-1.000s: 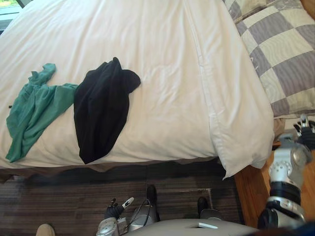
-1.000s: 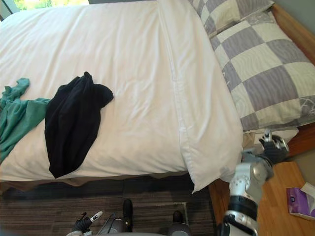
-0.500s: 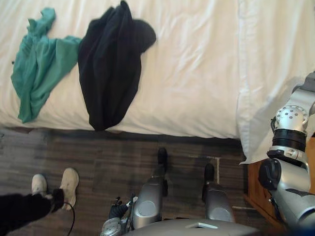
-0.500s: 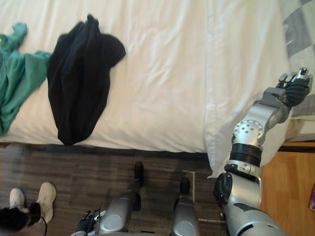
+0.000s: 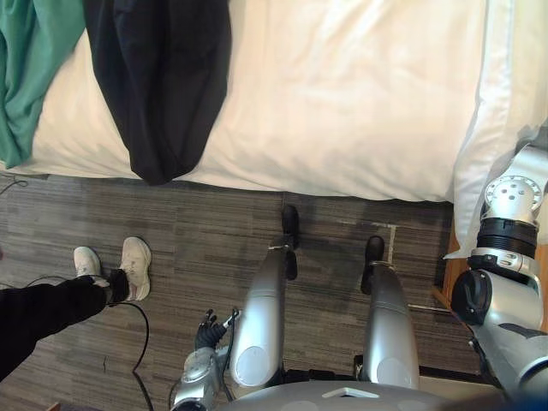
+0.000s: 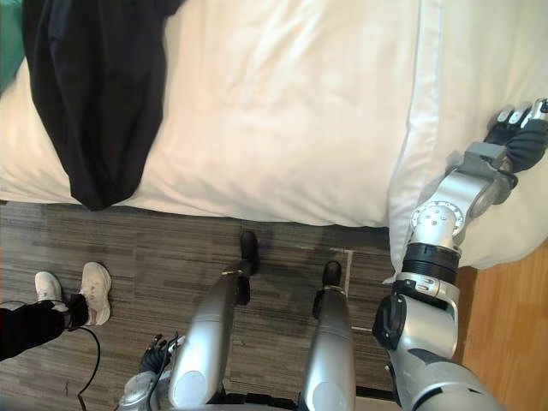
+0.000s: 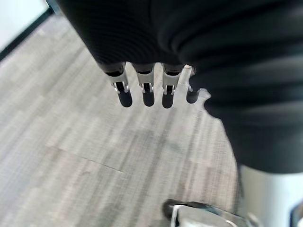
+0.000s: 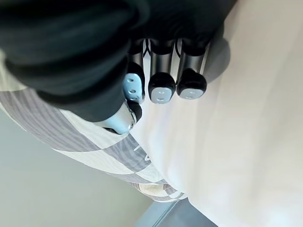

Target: Tidy the bed and pick cloth on bed and put in laundry

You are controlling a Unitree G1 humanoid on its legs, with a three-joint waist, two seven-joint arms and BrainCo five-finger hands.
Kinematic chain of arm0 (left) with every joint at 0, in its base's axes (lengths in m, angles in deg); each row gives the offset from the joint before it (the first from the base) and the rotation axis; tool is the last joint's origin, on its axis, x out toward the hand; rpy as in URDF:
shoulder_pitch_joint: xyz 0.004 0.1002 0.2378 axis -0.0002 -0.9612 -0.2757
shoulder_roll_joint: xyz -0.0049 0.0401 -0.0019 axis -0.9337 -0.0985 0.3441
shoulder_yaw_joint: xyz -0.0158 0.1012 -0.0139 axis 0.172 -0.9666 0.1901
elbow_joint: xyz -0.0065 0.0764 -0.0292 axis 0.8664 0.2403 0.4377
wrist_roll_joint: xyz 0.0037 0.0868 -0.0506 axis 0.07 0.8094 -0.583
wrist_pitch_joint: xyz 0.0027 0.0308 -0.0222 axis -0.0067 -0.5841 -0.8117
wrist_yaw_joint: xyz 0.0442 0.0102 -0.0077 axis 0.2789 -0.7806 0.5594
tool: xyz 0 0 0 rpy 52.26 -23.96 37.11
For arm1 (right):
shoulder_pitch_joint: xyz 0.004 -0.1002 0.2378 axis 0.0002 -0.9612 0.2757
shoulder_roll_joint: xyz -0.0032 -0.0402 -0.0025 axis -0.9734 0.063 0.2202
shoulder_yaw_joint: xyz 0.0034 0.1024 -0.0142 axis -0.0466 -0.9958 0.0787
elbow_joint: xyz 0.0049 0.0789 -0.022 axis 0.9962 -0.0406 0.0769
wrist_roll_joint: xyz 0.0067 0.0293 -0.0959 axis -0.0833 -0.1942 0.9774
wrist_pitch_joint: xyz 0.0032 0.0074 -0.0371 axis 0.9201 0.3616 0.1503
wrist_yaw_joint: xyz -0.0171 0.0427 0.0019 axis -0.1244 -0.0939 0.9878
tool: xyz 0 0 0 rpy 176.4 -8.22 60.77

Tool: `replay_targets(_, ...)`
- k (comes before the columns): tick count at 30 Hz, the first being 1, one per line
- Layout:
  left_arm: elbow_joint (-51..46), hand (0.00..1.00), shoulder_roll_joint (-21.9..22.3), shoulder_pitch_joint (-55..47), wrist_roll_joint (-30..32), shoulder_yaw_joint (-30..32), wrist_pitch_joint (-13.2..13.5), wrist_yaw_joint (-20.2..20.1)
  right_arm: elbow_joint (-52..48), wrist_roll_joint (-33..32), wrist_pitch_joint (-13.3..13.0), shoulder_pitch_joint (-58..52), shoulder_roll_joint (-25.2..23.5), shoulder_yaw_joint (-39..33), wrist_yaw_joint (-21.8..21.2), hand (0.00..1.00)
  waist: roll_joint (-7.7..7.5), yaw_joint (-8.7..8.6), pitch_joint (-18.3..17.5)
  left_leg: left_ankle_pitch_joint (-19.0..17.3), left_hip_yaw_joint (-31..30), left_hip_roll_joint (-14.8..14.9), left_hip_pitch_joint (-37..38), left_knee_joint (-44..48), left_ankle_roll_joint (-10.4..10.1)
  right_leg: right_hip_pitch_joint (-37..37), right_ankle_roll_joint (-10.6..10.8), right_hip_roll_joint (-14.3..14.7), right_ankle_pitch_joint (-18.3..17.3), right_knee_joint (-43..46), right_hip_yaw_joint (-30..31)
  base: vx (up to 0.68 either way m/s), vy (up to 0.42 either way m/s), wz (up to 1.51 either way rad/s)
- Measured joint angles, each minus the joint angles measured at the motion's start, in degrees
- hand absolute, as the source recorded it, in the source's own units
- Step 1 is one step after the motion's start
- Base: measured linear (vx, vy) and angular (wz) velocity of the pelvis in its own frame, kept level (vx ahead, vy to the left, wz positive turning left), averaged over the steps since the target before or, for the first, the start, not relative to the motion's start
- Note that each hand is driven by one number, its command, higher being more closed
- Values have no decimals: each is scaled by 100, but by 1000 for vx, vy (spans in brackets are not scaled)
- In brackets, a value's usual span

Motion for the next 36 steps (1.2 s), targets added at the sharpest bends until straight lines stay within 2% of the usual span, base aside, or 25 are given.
replay_targets(5,51,0,4,137,-5,432,16,2,13,-41,-14,-808,-572,-222,-184,100,-325,-39,-177,-159,66,10,77,233,55,174,34,-18,15,-60,41,24,27,-6)
replay_targets(8,55,0,-11,148,-5,637,-20,6,612,-54,55,-1439,-941,-469,-75,100,-469,-49,-258,-163,65,-34,447,106,58,631,102,-32,66,-310,-11,30,11,4)
replay_targets(11,50,0,33,142,-1,785,-77,5,1620,-150,408,-2290,-1483,-621,322,100,-475,-46,-287,-182,121,-83,915,-206,17,1113,133,-67,164,-668,-29,10,4,0)
replay_targets(12,39,0,57,141,1,826,-77,5,1799,-183,543,-2700,-1799,-624,430,100,-449,-74,-301,-176,237,-65,1098,-400,10,1292,122,-84,233,-869,-46,42,3,2)
replay_targets(14,11,0,93,139,4,834,-84,5,1857,-200,697,-3283,-2134,-630,507,100,-379,-126,-344,-125,495,-7,1478,-765,-14,1693,87,-114,359,-1297,-113,83,-6,4)
replay_targets(15,-8,0,142,117,10,862,-87,4,1861,-144,769,-3587,-2202,-616,510,0,-354,-126,-459,-25,585,-11,1707,-984,-11,1938,76,-129,444,-1573,-150,98,6,-1)
replay_targets(16,0,0,170,96,11,881,-90,4,1860,-66,810,-3751,-2202,-606,505,0,-347,-137,-607,20,602,-27,1765,-1080,-7,2018,60,-134,473,-1703,-178,122,22,-5)
replay_targets(17,11,0,208,68,21,881,-95,3,1862,85,845,-4022,-2205,-525,488,0,-404,-137,-856,108,711,-38,1949,-1323,-5,2192,-2,-146,531,-1942,-215,191,3,-5)
replay_targets(20,62,0,280,59,132,877,-126,-7,1944,532,974,-4354,-2246,-335,419,0,-671,-131,-1239,358,813,-118,2567,-1988,-89,2639,-58,-147,644,-2359,-244,171,-25,-11)
replay_targets(22,135,0,264,30,296,996,-199,-8,2073,1153,1155,-4534,-2251,-229,345,0,-837,-138,-1499,666,853,-143,3291,-2831,-179,3014,-58,-58,739,-2467,-399,230,-83,-19)
replay_targets(25,306,0,278,37,356,996,-222,-6,2296,1792,1324,-4679,-2237,-39,295,0,-777,-182,-1653,775,851,7,3651,-3179,-236,3155,-187,143,821,-2335,-587,139,-55,-7)
replay_targets(28,327,0,286,3,516,995,-334,-10,2618,2799,1629,-4823,-2208,262,208,0,-711,-229,-1797,720,848,216,3934,-3169,-312,3221,-259,326,868,-1954,-702,112,-61,-5)
replay_targets(33,330,0,289,-64,610,1002,-361,-22,2962,4099,1910,-4897,-2135,431,-6,0,-739,-212,-1914,641,839,86,4218,-3138,-327,3858,-259,220,869,-2627,-905,91,-20,0)
replay_targets(36,320,0,291,-69,702,998,-356,-17,2990,4388,1954,-4975,-2115,657,-61,0,-725,-231,-1915,514,875,110,4008,-2646,-272,4009,-190,78,906,-2658,-1200,-11,10,26)
